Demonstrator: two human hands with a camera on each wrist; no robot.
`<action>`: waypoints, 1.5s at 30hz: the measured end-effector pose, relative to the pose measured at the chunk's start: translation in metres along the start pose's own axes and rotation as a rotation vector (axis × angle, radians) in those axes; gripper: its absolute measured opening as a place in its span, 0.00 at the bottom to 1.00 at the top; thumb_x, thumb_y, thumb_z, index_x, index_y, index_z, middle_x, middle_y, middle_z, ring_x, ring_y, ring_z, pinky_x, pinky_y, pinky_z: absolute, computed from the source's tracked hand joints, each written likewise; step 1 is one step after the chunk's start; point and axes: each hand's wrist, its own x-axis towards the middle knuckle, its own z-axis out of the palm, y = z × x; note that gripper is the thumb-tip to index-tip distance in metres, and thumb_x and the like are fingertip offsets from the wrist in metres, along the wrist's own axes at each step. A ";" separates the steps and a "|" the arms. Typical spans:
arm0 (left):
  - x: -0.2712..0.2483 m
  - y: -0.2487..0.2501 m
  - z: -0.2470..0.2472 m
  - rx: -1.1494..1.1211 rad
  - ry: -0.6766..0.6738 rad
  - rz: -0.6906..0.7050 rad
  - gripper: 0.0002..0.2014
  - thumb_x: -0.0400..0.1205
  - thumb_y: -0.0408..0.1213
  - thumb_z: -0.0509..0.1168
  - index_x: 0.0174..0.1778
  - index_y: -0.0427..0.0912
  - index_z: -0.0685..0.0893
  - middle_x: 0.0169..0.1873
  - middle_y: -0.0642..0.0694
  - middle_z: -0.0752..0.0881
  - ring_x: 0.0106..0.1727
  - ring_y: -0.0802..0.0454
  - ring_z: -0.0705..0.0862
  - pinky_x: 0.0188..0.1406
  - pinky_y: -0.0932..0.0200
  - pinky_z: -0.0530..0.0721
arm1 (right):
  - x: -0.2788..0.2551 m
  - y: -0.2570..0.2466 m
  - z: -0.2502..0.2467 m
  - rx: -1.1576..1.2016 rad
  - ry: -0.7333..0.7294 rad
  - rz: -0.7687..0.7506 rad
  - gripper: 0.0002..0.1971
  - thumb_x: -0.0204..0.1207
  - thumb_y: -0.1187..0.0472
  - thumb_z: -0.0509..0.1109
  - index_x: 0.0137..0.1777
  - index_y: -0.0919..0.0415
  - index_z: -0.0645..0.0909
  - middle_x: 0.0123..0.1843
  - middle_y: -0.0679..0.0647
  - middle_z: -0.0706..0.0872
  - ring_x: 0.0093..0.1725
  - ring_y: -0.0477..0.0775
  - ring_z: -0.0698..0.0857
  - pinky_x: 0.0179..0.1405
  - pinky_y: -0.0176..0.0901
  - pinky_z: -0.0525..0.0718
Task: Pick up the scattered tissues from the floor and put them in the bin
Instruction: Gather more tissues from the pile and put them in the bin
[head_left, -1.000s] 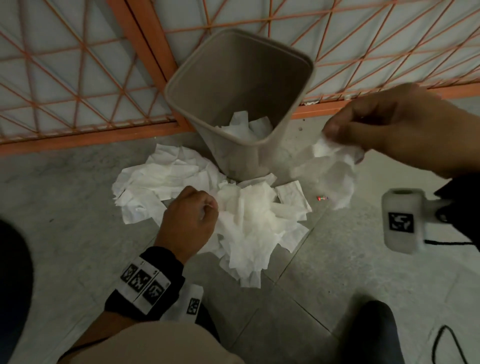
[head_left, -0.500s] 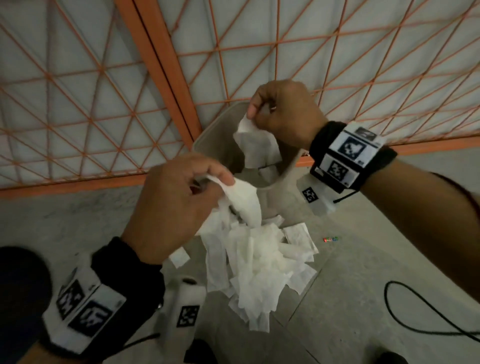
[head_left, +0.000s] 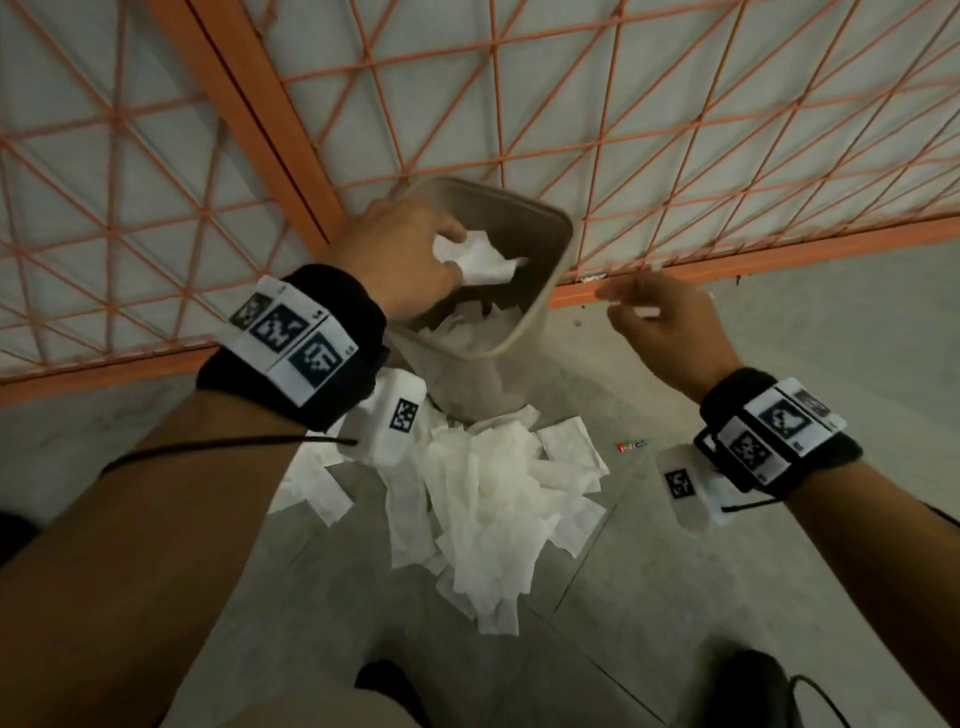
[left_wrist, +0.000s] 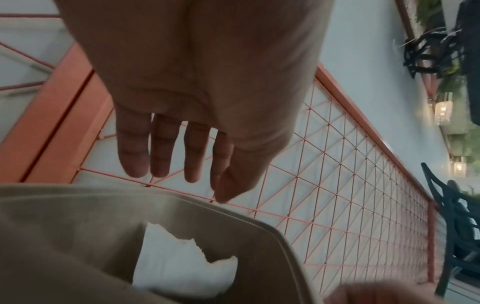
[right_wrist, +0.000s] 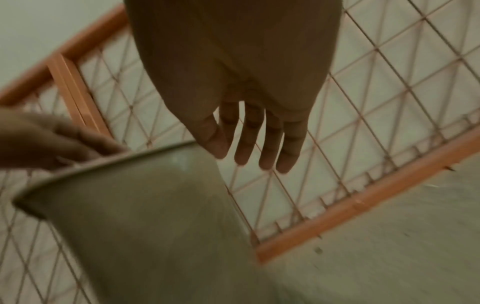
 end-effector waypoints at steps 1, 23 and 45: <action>-0.004 0.001 -0.001 -0.025 0.051 0.038 0.21 0.78 0.42 0.66 0.69 0.55 0.81 0.69 0.46 0.81 0.69 0.45 0.79 0.67 0.50 0.77 | -0.006 0.013 0.007 -0.055 -0.086 0.038 0.10 0.75 0.64 0.68 0.52 0.52 0.86 0.55 0.53 0.88 0.54 0.54 0.86 0.59 0.51 0.83; -0.075 -0.011 0.203 0.014 -0.419 -0.067 0.25 0.85 0.42 0.56 0.79 0.50 0.65 0.80 0.52 0.65 0.74 0.45 0.74 0.66 0.46 0.76 | -0.066 0.110 0.071 -0.516 -0.494 0.028 0.09 0.79 0.61 0.61 0.50 0.57 0.83 0.51 0.57 0.85 0.48 0.64 0.84 0.41 0.46 0.78; -0.128 -0.018 0.060 -0.506 0.284 0.078 0.08 0.82 0.36 0.69 0.54 0.49 0.89 0.48 0.56 0.89 0.48 0.61 0.87 0.47 0.63 0.87 | -0.070 0.105 0.068 -0.488 -0.424 -0.026 0.08 0.76 0.61 0.68 0.51 0.57 0.88 0.52 0.57 0.88 0.53 0.62 0.83 0.49 0.51 0.81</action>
